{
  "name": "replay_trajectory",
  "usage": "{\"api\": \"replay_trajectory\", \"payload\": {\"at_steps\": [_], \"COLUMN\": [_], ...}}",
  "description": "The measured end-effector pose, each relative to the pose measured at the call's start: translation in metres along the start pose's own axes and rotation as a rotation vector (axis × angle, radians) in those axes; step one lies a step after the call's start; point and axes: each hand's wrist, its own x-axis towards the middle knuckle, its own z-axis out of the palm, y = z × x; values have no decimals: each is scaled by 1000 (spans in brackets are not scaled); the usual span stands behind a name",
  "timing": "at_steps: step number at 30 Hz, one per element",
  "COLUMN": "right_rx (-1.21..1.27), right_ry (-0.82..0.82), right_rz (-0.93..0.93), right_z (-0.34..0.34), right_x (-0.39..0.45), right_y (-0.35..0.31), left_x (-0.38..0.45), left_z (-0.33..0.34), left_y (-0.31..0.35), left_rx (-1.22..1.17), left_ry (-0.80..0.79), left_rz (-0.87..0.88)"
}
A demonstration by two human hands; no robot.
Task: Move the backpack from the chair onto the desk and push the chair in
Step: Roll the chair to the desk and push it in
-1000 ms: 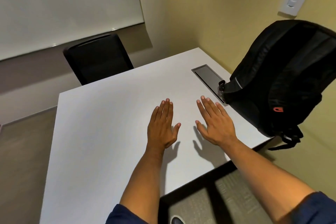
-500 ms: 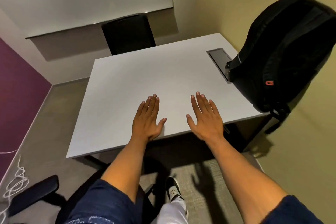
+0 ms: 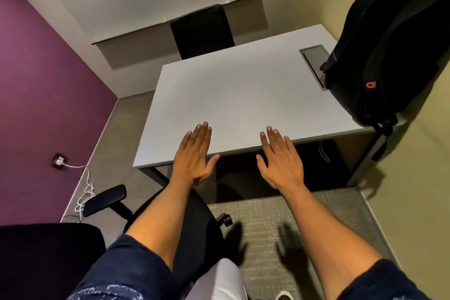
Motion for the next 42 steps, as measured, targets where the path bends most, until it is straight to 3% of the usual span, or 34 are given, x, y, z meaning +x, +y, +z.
{"api": "replay_trajectory", "payload": {"at_steps": [12,24,33,38,42], "right_rx": [96,57,-51,-58,-22], "right_ry": [-90,-143,-36,-52,-18], "right_rz": [-128,-252,-219,-366,-441], "right_z": [31,61,71,77,70], "right_x": [-12,-37,-61,-88,-92], "right_y": [-99,-243,-428,-549,-610], "left_x": [-88,-211,-279,-345,-379], "left_z": [4,2,-21,-32,-31], "left_y": [-52,-180,-323,-393,-441], "left_rx": [87,152,113,123,115], "left_ry": [-151,-257,-117,-135,-158], "left_rz": [-121,-182,-76,-24,-42]}}
